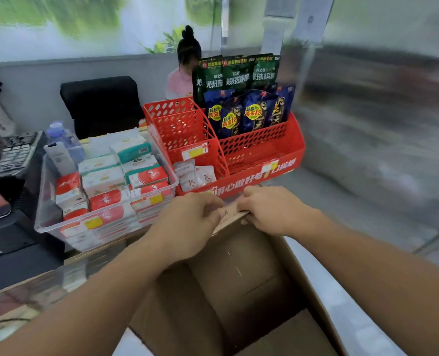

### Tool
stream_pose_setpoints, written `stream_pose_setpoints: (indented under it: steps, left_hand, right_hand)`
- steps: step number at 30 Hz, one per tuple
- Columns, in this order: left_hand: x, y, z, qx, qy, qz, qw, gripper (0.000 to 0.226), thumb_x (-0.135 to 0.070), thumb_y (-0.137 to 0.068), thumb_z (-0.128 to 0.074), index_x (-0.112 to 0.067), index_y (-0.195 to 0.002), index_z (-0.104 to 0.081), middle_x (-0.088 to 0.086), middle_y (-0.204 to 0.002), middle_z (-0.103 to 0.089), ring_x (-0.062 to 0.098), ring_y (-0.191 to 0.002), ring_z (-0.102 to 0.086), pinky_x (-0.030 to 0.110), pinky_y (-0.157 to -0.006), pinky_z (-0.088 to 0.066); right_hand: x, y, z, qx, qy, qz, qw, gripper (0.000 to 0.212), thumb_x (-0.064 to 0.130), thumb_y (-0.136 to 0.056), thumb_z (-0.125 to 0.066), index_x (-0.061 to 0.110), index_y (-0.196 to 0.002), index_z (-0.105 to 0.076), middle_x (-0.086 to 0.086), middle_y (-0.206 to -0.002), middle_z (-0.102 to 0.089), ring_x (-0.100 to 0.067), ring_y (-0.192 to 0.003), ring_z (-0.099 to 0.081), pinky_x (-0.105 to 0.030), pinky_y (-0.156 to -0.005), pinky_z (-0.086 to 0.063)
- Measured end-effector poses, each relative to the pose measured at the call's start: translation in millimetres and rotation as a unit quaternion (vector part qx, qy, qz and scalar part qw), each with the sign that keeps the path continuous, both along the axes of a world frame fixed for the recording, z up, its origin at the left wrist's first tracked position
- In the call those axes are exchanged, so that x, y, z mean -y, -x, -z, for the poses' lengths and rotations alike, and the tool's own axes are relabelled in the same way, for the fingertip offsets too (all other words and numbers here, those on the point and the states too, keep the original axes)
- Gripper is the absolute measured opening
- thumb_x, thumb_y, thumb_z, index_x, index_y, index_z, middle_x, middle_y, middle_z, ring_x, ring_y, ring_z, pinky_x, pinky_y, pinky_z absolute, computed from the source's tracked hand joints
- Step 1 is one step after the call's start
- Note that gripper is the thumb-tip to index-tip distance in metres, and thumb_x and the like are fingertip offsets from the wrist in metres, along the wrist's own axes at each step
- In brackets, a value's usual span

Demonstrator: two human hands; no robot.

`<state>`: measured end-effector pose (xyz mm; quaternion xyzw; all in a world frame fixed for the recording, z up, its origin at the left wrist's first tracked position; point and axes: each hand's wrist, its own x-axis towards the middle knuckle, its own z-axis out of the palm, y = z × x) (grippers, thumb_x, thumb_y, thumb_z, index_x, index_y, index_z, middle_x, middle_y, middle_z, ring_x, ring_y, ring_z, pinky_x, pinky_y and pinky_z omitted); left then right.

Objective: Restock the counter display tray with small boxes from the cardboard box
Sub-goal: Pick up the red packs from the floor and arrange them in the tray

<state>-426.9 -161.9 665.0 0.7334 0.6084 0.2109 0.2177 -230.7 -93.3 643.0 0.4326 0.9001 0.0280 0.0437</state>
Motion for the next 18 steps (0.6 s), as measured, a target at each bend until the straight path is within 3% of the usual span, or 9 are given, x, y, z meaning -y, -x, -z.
stream_pose_setpoints:
  steps: [8,11,15,18]
  left_hand:
    - [-32.6,-42.3,2.8,0.040,-0.007,-0.012,0.999,0.024,-0.036,-0.097,-0.051,-0.032,-0.117,-0.065,-0.015,-0.100,-0.065,0.001,-0.086,-0.059,0.021,-0.068,-0.044]
    - [-41.1,-54.1,4.7,0.038,-0.001,-0.021,0.999,0.023,-0.035,-0.097,-0.052,-0.031,-0.115,-0.066,-0.015,-0.096,-0.064,-0.004,-0.080,-0.058,0.017,-0.062,-0.041]
    - [-50.4,-64.8,6.0,0.022,0.010,-0.035,0.999,0.024,-0.035,-0.097,-0.052,-0.030,-0.116,-0.065,-0.012,-0.097,-0.065,-0.003,-0.078,-0.057,0.016,-0.059,-0.040]
    - [-58.8,-70.3,7.0,0.016,0.031,-0.058,0.998,0.024,-0.037,-0.097,-0.051,-0.031,-0.117,-0.064,-0.008,-0.104,-0.066,0.004,-0.079,-0.060,0.023,-0.063,-0.048]
  right_hand:
    - [-29.6,-96.6,54.0,0.062,0.065,0.135,0.987,0.025,0.035,-0.095,-0.057,0.024,-0.116,-0.066,-0.002,-0.113,-0.058,-0.024,-0.104,-0.060,-0.032,-0.077,-0.046]
    - [-46.0,-137.7,80.1,0.076,0.114,0.195,0.971,0.021,0.034,-0.094,-0.058,0.021,-0.108,-0.067,-0.005,-0.110,-0.060,-0.026,-0.102,-0.061,-0.035,-0.082,-0.050]
    - [-73.2,-178.8,100.1,-0.008,0.159,0.264,0.951,0.030,0.020,-0.099,-0.054,0.019,-0.127,-0.065,-0.005,-0.136,-0.061,-0.025,-0.122,-0.055,-0.030,-0.100,-0.041]
    - [-90.4,-164.1,97.3,-0.082,0.143,0.249,0.955,0.035,0.024,-0.104,-0.050,0.021,-0.138,-0.058,-0.005,-0.145,-0.053,-0.025,-0.132,-0.049,-0.032,-0.106,-0.036]
